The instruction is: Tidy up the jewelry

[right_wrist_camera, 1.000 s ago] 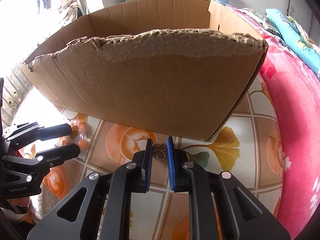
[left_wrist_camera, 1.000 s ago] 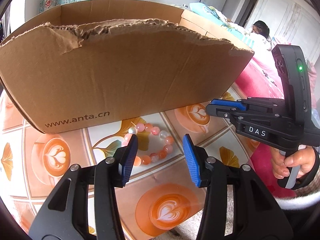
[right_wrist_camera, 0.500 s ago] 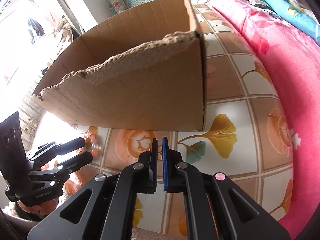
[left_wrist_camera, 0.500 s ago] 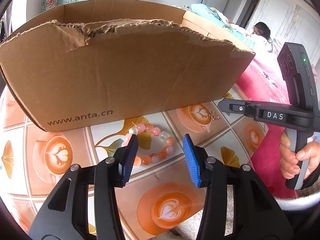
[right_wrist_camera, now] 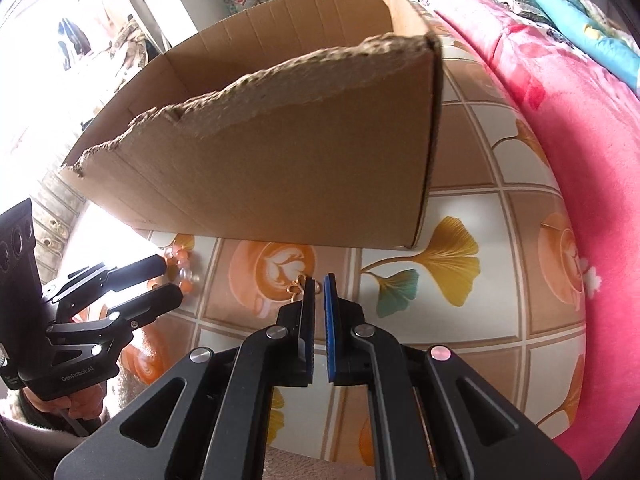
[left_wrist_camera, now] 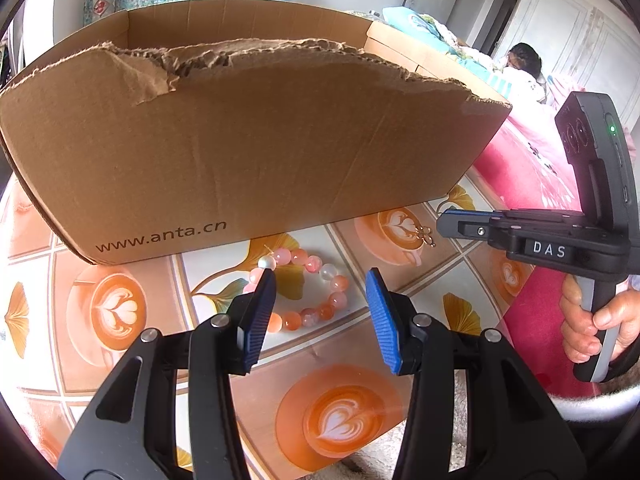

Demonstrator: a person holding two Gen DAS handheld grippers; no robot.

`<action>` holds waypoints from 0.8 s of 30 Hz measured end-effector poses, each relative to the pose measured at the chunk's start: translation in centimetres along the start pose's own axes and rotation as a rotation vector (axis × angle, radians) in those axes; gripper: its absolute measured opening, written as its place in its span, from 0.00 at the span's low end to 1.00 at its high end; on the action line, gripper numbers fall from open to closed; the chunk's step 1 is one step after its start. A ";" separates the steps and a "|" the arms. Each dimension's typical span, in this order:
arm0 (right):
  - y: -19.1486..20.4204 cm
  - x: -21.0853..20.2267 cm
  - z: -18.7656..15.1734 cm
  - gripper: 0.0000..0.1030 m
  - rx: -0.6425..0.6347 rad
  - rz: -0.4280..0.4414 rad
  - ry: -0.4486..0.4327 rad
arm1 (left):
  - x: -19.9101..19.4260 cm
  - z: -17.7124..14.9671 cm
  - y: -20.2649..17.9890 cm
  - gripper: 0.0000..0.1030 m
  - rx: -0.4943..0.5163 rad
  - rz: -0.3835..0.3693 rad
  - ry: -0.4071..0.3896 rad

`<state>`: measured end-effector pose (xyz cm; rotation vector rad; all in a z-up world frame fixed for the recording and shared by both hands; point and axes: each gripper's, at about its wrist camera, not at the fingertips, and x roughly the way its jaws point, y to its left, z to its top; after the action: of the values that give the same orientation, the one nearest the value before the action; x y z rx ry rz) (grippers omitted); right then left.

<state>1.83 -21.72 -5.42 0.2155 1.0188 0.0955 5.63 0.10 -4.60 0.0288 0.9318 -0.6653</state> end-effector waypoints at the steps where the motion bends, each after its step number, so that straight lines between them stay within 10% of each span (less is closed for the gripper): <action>1: 0.0 0.0 -0.1 0.05 0.000 -0.005 0.001 | 0.0 0.0 0.0 0.43 0.000 0.001 0.000; 24: 3.1 0.0 -0.9 0.26 -0.244 -0.023 -0.005 | 0.1 0.1 0.2 0.44 0.006 0.003 -0.001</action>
<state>1.15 -18.62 -5.19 -0.0180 0.9944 0.1963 5.83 0.16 -4.68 0.0356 0.9289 -0.6657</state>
